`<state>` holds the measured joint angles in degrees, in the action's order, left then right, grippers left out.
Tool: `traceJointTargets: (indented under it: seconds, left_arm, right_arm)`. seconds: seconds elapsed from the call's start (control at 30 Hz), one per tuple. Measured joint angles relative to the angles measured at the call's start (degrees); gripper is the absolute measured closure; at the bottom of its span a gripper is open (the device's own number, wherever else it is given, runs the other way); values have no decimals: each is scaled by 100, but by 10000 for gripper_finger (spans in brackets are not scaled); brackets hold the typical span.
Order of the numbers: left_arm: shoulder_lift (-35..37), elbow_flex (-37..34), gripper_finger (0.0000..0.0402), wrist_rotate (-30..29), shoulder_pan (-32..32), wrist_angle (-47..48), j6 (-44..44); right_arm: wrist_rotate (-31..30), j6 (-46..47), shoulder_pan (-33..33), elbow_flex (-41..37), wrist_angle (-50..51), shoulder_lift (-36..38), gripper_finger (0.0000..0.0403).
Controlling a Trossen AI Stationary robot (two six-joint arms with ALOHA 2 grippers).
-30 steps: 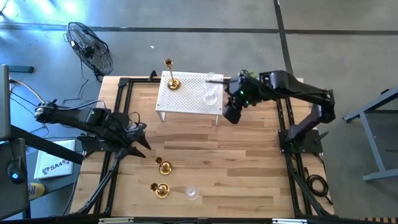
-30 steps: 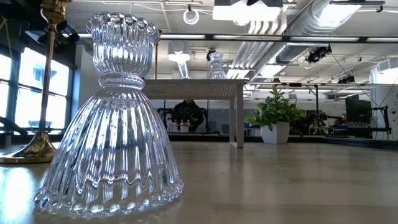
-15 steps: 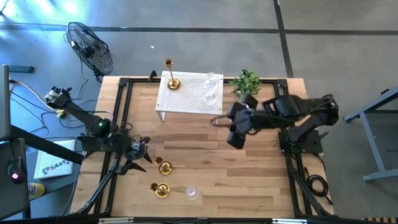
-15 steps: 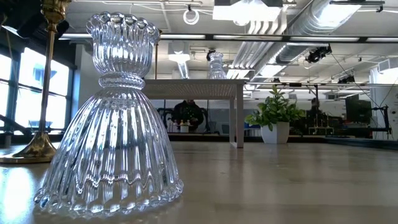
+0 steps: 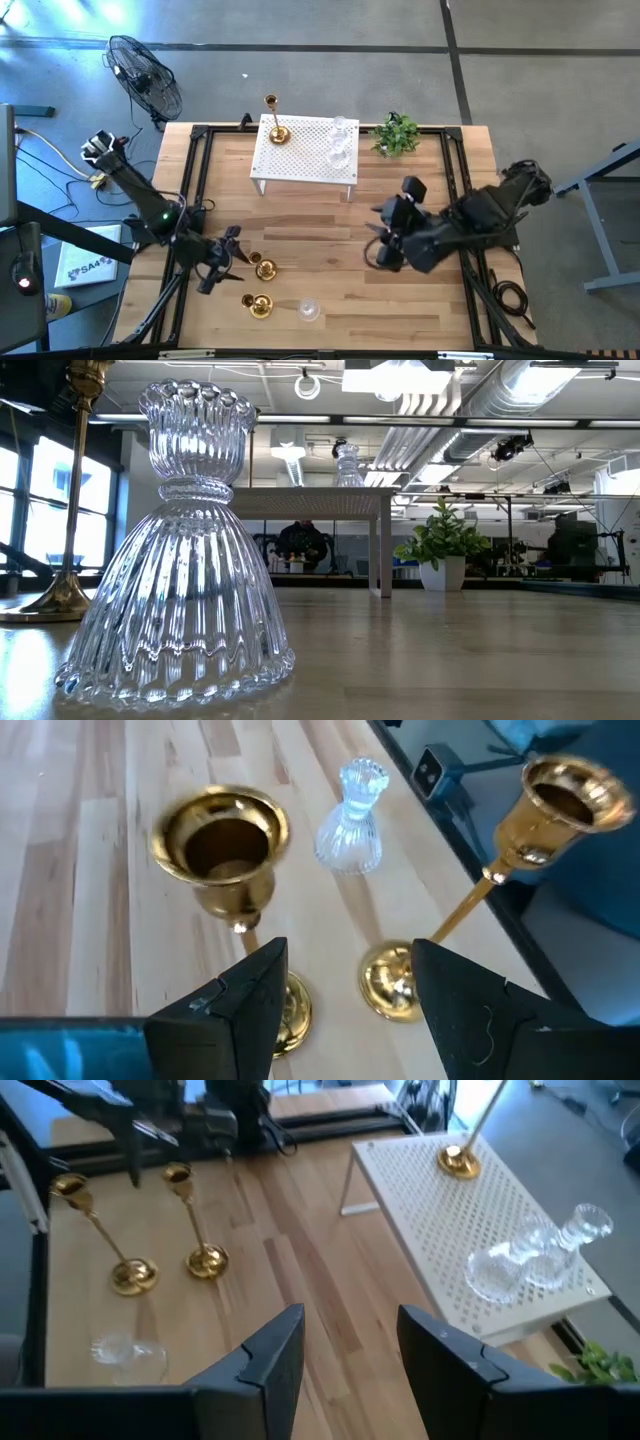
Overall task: Pick & Place candle stick holders
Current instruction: Put the top gold candle holder on the shelf aligned with the other gold candle holder
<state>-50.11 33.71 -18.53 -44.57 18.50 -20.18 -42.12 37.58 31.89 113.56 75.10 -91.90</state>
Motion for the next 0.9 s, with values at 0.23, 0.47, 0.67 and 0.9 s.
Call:
traceJointTargets:
  seconds: [0.23, 0.47, 0.67, 0.9]
  left_arm:
    - [-434, -2, 192, -769, -286, -149, -114]
    - [-460, -2, 192, -1499, -270, -153, -583]
    - [-523, -2, 192, -1543, -270, -183, -960]
    - [-891, -2, 192, -1791, -270, -478, -1047]
  right_arm:
    - [-364, 290, 398, -2, -79, -66, 249]
    - [-445, 295, 564, -4, -183, -201, 249]
    - [-334, 295, 582, -4, -254, -276, 249]
    - [-294, 293, 578, -4, -296, -278, 249]
